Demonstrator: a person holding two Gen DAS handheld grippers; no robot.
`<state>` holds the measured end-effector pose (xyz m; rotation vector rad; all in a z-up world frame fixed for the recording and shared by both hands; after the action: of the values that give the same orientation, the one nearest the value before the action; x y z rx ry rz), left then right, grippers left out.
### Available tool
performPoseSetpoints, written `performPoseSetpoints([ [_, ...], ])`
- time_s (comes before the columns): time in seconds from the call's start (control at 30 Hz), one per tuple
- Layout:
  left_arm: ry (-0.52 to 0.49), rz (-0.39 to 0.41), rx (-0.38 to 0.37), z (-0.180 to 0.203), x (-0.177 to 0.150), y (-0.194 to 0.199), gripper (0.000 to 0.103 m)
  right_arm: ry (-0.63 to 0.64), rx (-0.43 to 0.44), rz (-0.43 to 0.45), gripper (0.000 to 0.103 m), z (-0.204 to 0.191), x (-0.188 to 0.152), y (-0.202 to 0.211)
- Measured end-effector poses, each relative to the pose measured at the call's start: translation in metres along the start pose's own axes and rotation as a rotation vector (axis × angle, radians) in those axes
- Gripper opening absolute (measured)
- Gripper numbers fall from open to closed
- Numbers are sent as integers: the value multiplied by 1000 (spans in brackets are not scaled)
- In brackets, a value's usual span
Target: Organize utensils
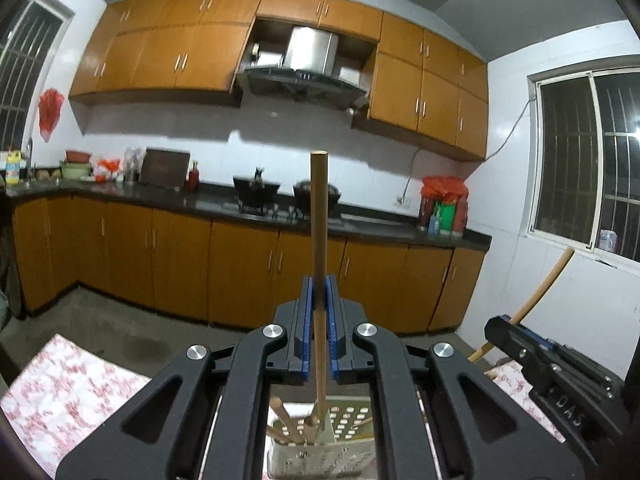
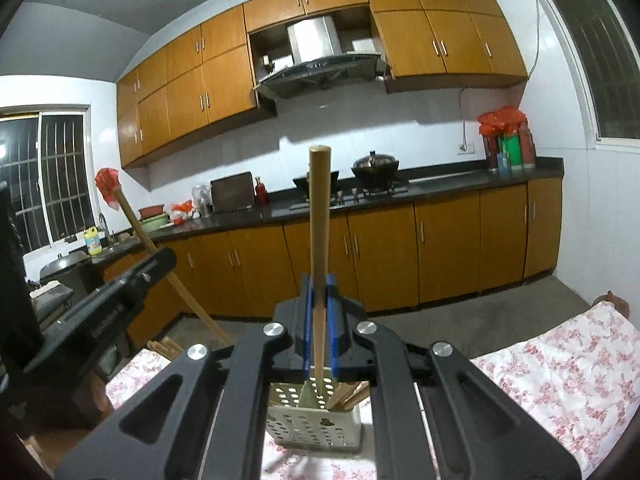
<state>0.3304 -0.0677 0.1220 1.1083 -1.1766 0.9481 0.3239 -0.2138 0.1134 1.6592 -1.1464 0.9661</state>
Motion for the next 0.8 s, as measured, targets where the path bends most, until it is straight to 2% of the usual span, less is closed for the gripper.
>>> performPoseSetpoints([
  [0.13, 24, -43, -14, -4, -12, -5, 7, 0, -3, -29, 10, 2, -9, -6],
  [0.23, 30, -42, -22, -7, -11, 1, 10, -9, -3, -21, 19, 4, -8, 2],
  [0.3, 26, -32, -22, -8, -8, 8, 30, -10, -5, -9, 24, 3, -6, 8],
  [0.37, 22, -5, -14, -10, -1, 19, 41, -9, -9, 8, 31, 5, -1, 17],
  [0.4, 20, 0, -13, -10, 0, 22, 41, -8, -10, 16, 33, 5, 1, 23],
  [0.47, 15, 8, -18, -12, 4, 34, 45, -8, -15, 33, 47, 7, 2, 36],
  [0.53, 7, 18, -14, -14, 6, 48, 55, -4, -22, 46, 58, 9, 2, 51],
  [0.6, -4, 31, -2, -18, 6, 63, 72, -2, -33, 55, 73, 11, 0, 63],
  [0.67, -20, 46, 12, -22, 4, 80, 88, 1, -48, 66, 93, 14, -5, 79],
  [0.77, -65, 78, 52, -27, -2, 115, 101, 23, -85, 90, 99, 17, -15, 102],
  [0.8, -80, 82, 65, -28, -5, 124, 101, 41, -105, 93, 99, 17, -21, 110],
])
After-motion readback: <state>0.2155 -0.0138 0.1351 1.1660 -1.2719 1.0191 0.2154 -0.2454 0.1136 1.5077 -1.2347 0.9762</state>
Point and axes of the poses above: each gripper's, at about its wrist camera, not at the fingertips, and y roughly against the way its jaws point, z to its right, x to its top, the point moved 9 cm from there along -y, roughly the way its jaws point, and after that the axes turned 8 degrees about -y, right-handed, at the moved point
